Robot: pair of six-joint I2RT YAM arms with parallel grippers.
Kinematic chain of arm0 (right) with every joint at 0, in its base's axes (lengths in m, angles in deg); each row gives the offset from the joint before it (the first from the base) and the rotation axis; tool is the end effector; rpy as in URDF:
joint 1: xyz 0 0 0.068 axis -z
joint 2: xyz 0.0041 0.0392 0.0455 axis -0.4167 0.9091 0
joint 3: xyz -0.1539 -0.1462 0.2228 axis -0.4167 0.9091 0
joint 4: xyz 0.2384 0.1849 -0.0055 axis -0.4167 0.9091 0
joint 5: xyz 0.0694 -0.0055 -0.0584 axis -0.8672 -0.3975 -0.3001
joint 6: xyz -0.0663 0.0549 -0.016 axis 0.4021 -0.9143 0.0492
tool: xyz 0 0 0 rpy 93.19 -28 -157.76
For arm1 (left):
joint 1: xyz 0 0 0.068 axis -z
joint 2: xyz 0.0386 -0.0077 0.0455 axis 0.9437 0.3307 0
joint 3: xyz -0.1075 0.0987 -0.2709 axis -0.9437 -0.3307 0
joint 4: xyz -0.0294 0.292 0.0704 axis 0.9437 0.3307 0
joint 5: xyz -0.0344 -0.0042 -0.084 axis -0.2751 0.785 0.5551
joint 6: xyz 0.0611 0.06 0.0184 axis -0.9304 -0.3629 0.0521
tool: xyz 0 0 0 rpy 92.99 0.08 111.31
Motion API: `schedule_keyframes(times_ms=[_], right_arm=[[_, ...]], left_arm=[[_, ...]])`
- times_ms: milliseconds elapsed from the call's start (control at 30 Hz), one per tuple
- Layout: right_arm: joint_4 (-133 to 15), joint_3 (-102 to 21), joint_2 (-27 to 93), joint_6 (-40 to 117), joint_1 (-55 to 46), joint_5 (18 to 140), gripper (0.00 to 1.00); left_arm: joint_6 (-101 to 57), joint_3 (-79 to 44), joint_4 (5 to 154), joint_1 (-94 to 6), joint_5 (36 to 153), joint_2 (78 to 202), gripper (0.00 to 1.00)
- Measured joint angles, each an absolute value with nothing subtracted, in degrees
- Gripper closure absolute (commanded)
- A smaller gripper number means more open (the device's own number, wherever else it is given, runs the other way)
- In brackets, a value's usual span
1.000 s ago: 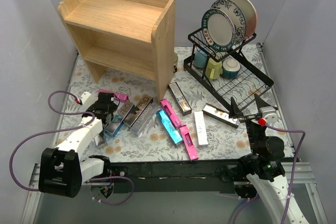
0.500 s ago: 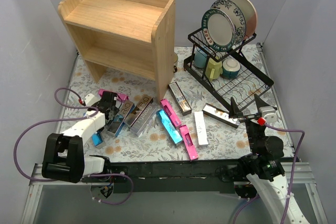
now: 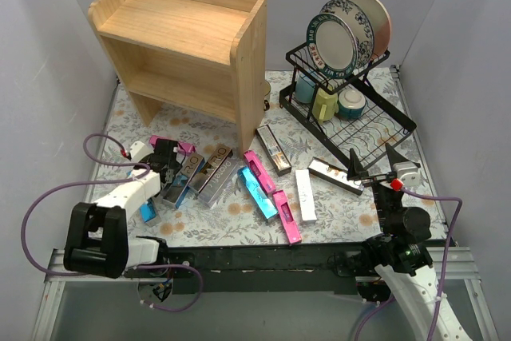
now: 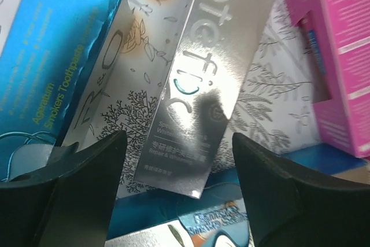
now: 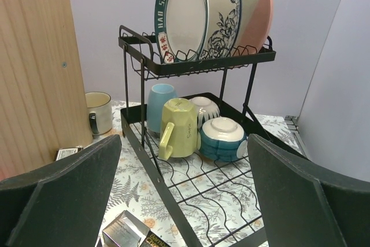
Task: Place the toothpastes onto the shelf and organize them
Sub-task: Pick up the toothpaste from the center of the board.
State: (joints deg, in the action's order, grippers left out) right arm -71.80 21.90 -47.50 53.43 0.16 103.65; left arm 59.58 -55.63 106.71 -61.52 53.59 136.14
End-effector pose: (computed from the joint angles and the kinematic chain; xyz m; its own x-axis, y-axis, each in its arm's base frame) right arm 0.1203 0.0303 0.3003 0.4011 0.0377 -0.9152 -0.1067 0.9943 -0.0059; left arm 0.2584 0.0009 0.1477 0.1677 -0.8768 -0.4507 -0.8647 0.0887 -0.4943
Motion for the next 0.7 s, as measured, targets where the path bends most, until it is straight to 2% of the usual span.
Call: schedule_keyframes(times_ms=[100, 267, 367, 700], right_arm=[[-71.8, 21.9, -47.5, 53.43, 0.11, 103.67, 0.02], [-71.8, 21.9, -47.5, 53.47, 0.11, 103.89, 0.01], [-71.8, 21.9, -47.5, 53.49, 0.11, 104.17, 0.01], [-71.8, 21.9, -47.5, 53.49, 0.11, 104.69, 0.01]], left_arm=[[59.67, -55.63, 106.71, -61.52, 54.07, 139.22, 0.38], [59.36, -55.0, 106.71, -61.52, 54.57, 141.38, 0.58], [58.94, -54.73, 107.15, -61.52, 54.97, 141.25, 0.66], [53.72, -51.96, 112.0, -61.52, 55.43, 128.8, 0.7]])
